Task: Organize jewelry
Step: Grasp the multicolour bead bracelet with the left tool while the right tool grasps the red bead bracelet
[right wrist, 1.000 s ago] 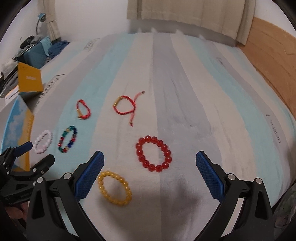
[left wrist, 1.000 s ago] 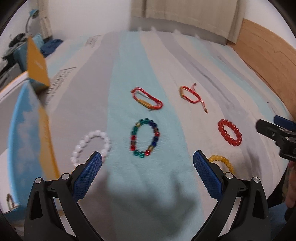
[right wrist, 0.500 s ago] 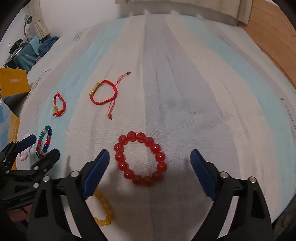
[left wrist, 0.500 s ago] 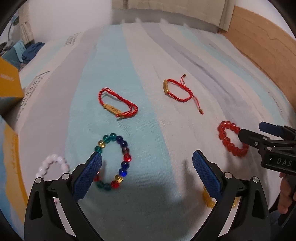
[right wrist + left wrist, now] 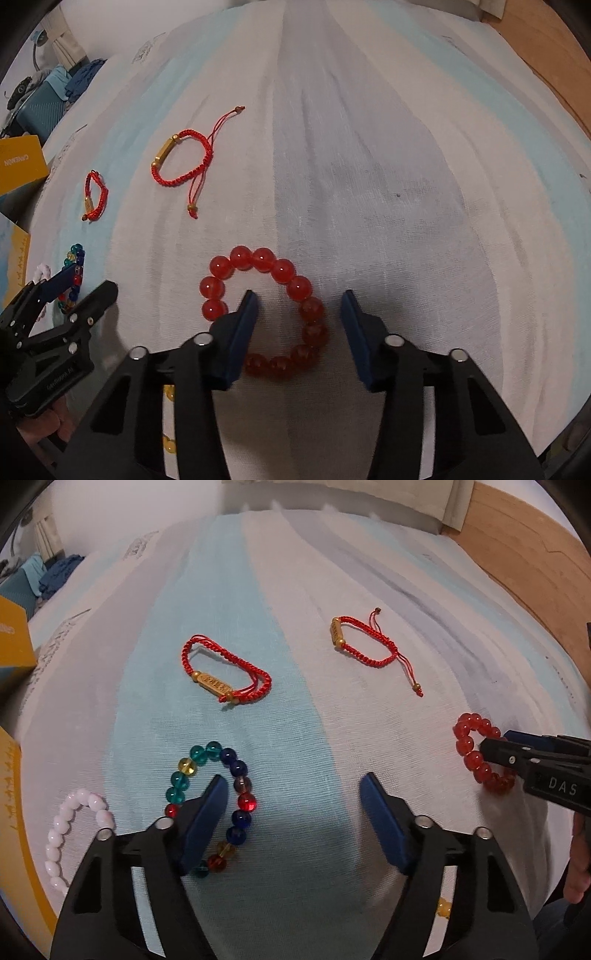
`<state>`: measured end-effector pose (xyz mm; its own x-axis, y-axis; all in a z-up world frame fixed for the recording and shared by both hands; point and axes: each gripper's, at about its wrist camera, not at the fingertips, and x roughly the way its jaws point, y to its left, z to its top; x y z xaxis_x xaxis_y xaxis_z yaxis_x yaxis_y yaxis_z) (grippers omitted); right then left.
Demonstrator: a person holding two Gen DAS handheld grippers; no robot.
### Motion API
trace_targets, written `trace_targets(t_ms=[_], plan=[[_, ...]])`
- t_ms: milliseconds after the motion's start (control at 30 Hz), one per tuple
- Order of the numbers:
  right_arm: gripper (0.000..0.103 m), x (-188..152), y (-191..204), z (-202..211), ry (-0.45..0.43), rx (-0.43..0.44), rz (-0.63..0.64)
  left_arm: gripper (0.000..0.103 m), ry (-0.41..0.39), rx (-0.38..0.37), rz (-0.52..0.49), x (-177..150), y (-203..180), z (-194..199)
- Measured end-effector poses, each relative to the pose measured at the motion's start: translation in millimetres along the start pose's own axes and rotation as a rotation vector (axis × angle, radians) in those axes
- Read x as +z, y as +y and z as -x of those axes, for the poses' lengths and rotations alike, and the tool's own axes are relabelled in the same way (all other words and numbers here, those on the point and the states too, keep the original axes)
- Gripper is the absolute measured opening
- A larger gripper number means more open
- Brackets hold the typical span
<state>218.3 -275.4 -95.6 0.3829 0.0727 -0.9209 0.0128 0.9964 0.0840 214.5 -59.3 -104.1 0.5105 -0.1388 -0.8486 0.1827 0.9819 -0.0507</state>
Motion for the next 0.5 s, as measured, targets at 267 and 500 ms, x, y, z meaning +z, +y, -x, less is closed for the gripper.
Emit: trace_targets(t_ms=[267,500], plan=[[0.02,0.3,-9.9,-1.3,0.018,-0.006,-0.013,0.031,0.001,0.047,-0.02,-1.0,0.3,2.7],[0.013,1.0,-12.0,1.4,0.008,-0.001,-0.026,0.011,0.006,0.031,-0.03,-0.3,2.4,8.6]])
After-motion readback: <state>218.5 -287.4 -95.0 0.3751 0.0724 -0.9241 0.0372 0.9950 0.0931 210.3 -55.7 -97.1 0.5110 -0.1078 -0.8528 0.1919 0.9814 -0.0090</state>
